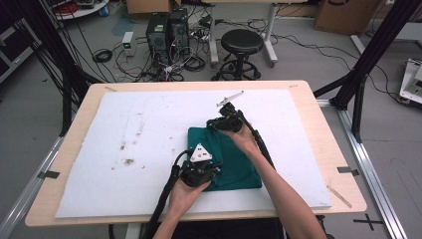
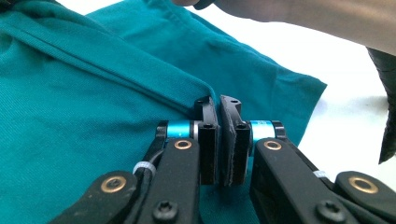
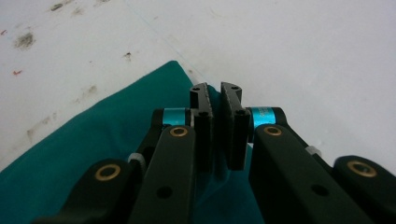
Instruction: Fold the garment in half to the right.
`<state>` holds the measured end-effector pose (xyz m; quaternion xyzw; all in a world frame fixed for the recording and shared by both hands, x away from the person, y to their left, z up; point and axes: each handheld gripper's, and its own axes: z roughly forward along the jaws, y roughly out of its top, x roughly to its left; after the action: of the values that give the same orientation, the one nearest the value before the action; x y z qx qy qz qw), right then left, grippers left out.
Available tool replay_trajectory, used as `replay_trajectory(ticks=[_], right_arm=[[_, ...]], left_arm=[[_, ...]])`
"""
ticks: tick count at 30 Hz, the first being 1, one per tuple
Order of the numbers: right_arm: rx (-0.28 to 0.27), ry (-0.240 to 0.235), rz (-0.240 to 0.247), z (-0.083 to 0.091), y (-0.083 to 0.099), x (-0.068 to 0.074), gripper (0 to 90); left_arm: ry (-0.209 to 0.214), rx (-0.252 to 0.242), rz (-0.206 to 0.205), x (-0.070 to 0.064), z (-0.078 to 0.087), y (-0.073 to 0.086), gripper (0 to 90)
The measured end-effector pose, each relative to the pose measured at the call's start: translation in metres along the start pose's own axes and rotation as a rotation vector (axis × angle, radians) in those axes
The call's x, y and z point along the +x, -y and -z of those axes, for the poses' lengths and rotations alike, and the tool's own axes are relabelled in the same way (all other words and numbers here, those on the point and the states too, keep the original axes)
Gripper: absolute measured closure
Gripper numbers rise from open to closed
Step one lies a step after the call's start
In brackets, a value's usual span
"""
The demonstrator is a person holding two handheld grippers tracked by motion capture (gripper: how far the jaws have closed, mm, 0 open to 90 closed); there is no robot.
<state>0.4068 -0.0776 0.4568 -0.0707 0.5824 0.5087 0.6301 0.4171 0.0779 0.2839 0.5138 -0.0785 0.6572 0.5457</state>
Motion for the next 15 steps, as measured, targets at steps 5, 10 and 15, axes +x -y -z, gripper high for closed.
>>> replay_trajectory(ticks=[5,10,15], right_arm=[[-0.002,0.005,-0.009,0.005,0.004,-0.006,85.4],[-0.004,0.014,-0.015,0.010,0.008,-0.009,85.4],[-0.008,0.016,-0.030,0.016,0.014,-0.015,85.4]], left_arm=[[-0.001,0.003,0.006,-0.004,-0.007,-0.004,85.7],[0.000,0.010,-0.001,-0.010,-0.013,-0.008,85.7],[-0.003,0.023,-0.012,-0.016,-0.022,-0.011,85.7]])
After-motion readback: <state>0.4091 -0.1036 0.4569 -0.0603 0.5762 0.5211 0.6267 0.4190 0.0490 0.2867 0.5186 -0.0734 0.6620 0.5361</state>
